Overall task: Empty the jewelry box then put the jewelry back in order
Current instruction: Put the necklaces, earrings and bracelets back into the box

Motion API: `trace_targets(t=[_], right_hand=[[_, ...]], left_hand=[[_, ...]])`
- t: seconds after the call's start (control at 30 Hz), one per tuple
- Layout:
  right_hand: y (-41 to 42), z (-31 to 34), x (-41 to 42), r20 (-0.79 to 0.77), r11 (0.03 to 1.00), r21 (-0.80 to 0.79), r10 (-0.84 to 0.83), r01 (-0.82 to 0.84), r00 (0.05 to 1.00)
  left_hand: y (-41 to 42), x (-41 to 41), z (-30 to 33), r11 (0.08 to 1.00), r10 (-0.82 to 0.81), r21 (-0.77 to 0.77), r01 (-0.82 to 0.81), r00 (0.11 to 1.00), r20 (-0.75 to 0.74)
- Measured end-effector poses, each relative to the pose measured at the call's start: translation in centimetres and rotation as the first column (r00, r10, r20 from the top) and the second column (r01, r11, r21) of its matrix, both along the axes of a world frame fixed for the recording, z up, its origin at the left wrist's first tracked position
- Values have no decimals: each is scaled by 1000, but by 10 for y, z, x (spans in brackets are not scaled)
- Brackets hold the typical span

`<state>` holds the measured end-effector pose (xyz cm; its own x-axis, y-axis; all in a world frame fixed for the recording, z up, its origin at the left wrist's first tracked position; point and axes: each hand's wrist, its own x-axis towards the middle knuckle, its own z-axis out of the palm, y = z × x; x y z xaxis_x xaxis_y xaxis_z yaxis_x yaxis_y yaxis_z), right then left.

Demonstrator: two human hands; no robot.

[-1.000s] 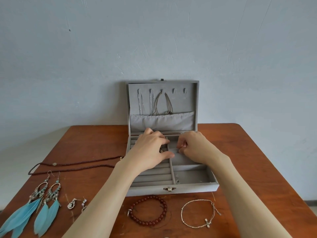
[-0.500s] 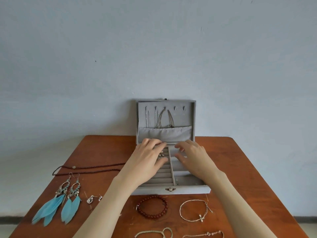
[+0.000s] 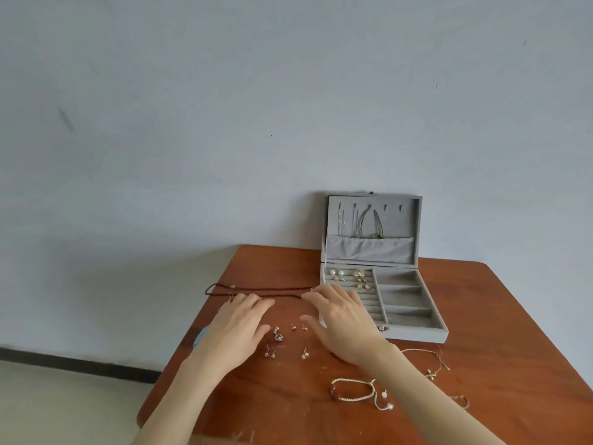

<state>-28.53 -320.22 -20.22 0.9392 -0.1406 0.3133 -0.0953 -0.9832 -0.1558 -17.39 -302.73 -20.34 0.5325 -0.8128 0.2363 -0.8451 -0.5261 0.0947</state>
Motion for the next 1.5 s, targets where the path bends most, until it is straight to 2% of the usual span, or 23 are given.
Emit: trace_targets(t=[0.23,0.4,0.53,0.73,0.93,1.07,1.17,1.23,1.3,1.4,1.5], right_hand=[[18,-20,18,-88,999,-53,3,-8,996],[25,-21,32,-89,998,-54,3,-8,996],[34,-22,41,-59,1000,-17,-25,24,998],[42,-19,47,-97,996,43,-78,82,992],[44,-11,46,-176,996,15,-79,83,981],[49,-10,48,-198,997,5,-70,73,978],[45,-7,44,-129,979,191,-41,65,991],[40,0,39,-48,913,403,-40,56,998],[33,10,32,15,835,549,-61,43,998],[16,24,19,77,775,632,-85,17,993],[-2,34,4,89,762,647,-122,36,988]], left_hand=[[10,7,-14,1000,5,-18,-6,999,-44],[3,13,-21,998,3,-55,-8,997,-83],[-1,14,-25,994,26,-98,-37,993,-117],[-7,13,-26,990,27,-134,-51,985,-170],[-6,10,-19,992,56,-94,-79,972,-227],[-4,5,-10,984,98,-121,-128,968,-230],[0,2,-1,972,108,-176,-153,965,-238],[0,-1,8,955,81,-251,-158,953,-293],[-3,-5,18,929,31,-334,-162,931,-364],[-14,-12,29,900,-43,-413,-139,914,-403],[-30,-18,33,898,-101,-430,-89,912,-398]])
